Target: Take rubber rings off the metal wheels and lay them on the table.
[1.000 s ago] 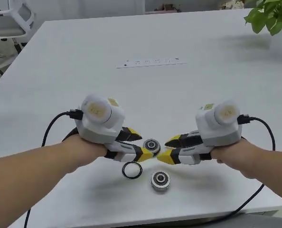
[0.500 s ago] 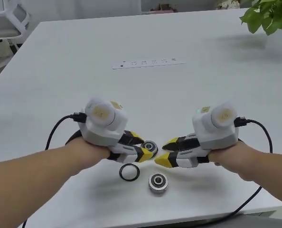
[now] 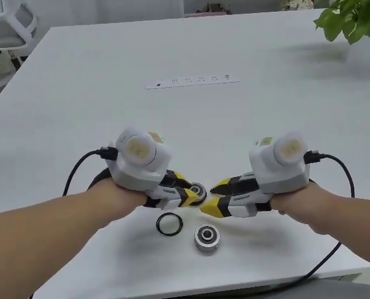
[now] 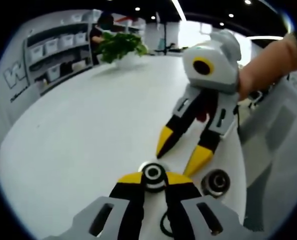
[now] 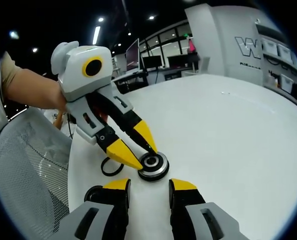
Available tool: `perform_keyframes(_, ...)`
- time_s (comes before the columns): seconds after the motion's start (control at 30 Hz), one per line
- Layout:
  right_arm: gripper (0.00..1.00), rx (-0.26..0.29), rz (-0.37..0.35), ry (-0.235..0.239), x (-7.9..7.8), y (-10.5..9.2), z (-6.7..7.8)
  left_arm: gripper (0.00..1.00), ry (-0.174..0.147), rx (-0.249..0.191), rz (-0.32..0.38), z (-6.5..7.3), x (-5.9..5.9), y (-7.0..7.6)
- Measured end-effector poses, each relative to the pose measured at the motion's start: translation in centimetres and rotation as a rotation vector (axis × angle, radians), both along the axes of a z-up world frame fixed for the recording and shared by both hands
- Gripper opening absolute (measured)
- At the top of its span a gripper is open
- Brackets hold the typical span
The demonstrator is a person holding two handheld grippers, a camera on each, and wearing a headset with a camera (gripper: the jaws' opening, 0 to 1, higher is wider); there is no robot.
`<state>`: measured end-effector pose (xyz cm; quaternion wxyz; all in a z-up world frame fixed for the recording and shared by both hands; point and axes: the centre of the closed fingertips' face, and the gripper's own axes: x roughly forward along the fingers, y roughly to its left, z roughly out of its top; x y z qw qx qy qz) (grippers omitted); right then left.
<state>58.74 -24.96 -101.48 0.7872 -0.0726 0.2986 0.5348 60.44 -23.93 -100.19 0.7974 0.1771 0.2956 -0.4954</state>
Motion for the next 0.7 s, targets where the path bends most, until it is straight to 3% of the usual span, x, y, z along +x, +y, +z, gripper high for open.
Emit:
perform_keyframes(0.37, 0.29, 0.014, -0.012, -0.012, 0.5, 0.5, 0.4, 0.14, 0.001, 0.004, 0.045, -0.1, 0.2, 0.0)
perform_keyframes(0.7, 0.32, -0.027, 0.021, -0.043, 0.9, 1.5, -0.1, 0.14, 0.007, 0.000, 0.080, -0.1, 0.1, 0.0)
